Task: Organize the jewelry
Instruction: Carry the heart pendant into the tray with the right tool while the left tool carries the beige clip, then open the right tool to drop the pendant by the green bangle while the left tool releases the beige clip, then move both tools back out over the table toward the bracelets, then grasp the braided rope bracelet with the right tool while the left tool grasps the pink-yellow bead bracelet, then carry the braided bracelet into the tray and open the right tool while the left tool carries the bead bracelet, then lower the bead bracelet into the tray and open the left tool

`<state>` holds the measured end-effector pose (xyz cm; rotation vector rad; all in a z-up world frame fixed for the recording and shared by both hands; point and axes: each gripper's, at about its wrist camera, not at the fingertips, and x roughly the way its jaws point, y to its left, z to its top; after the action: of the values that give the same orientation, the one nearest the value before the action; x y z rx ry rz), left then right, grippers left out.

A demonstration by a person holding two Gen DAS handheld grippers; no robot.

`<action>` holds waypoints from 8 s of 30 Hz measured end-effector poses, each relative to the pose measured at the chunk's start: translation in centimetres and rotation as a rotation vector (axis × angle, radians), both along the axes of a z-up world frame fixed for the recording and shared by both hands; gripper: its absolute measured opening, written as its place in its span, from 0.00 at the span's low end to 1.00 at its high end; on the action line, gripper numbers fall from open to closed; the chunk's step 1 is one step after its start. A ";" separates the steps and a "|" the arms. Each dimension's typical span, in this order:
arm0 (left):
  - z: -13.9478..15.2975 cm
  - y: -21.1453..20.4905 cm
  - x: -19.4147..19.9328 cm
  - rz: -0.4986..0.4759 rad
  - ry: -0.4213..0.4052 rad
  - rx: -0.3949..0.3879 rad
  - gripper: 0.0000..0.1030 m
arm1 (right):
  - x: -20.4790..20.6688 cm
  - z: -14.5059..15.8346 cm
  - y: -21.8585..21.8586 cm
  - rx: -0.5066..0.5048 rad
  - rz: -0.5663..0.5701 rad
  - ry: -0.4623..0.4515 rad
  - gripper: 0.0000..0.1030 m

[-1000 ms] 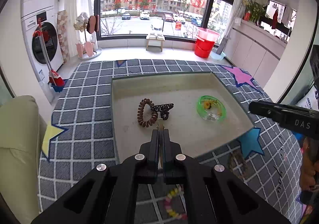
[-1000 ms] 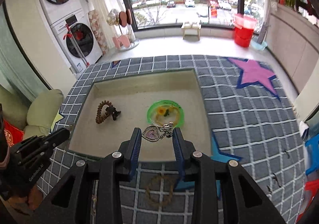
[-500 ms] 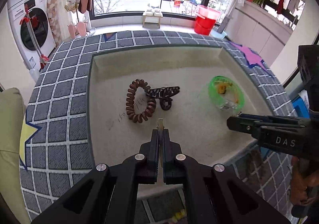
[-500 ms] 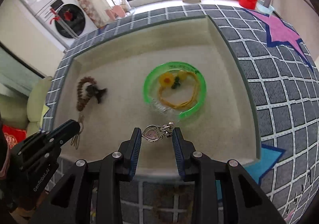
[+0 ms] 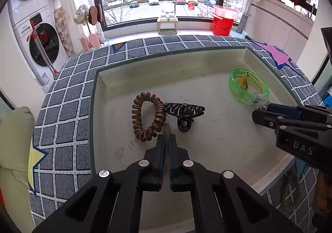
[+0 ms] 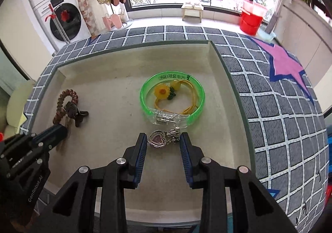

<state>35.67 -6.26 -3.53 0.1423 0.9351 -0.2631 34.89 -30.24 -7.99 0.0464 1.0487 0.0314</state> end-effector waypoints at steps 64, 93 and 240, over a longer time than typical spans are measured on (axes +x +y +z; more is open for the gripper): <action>2.7 2.5 -3.4 0.075 -0.164 0.012 1.00 | -12.2 6.8 -5.5 0.267 -0.122 -0.188 1.00; -2.1 4.8 -11.7 0.087 0.052 -0.017 1.00 | -15.3 1.2 -2.6 0.162 -0.088 0.019 1.00; 1.1 -0.4 0.0 0.049 -0.077 0.045 0.24 | -5.2 4.2 -5.6 0.277 -0.133 -0.107 0.68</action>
<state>35.67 -6.71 -2.47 0.1696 0.8670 -0.1898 29.73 -35.87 -3.74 0.3617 0.9266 0.0572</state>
